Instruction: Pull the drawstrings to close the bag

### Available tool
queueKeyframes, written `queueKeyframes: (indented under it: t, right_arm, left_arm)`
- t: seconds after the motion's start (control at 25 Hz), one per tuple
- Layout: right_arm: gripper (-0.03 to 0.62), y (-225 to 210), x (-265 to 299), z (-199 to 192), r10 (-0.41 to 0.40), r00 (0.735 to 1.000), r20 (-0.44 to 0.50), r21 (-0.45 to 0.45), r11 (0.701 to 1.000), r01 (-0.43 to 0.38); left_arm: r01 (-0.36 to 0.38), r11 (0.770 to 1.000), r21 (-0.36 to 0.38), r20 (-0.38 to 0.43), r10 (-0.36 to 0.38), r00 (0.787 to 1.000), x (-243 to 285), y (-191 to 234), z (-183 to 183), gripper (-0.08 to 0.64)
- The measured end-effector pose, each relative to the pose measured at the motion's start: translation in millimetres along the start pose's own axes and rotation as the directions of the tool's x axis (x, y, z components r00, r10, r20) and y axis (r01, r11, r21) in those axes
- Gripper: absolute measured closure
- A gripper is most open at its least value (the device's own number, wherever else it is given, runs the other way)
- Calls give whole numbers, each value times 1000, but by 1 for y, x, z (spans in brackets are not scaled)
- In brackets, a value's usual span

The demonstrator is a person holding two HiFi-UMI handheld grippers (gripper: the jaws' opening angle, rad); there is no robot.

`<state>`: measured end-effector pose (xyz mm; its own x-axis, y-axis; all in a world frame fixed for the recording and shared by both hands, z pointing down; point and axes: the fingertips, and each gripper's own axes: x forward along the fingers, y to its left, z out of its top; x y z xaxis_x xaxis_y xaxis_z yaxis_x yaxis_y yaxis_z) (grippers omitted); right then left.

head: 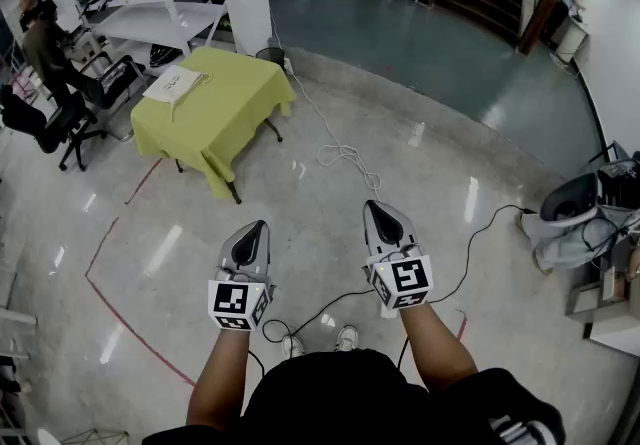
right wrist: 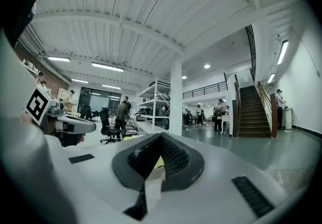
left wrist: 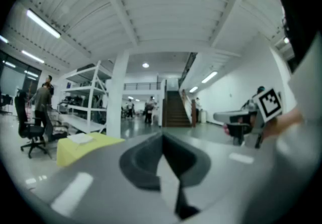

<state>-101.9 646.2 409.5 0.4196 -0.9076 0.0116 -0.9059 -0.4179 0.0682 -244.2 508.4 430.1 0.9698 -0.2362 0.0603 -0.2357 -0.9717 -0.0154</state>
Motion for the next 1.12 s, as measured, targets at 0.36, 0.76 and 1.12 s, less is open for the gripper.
queueKeyframes:
  t: [0.36,0.76,1.12]
  right_arm:
    - [602,-3,-22,-8,38,999,2,25,999,-39]
    - [601,2,-20,-16,169,985,35,91,981,-171]
    - [601,9,14,-13,211,975,67,106,970,-217]
  left_arm:
    - [-32,999,-4,-34,32,999,-2,-25,-9,557]
    - [-115,993,5,-70,115,991,-2,-46,-14,557]
    - [-162,987,-2,-58,161,985,11,-22,-16,557]
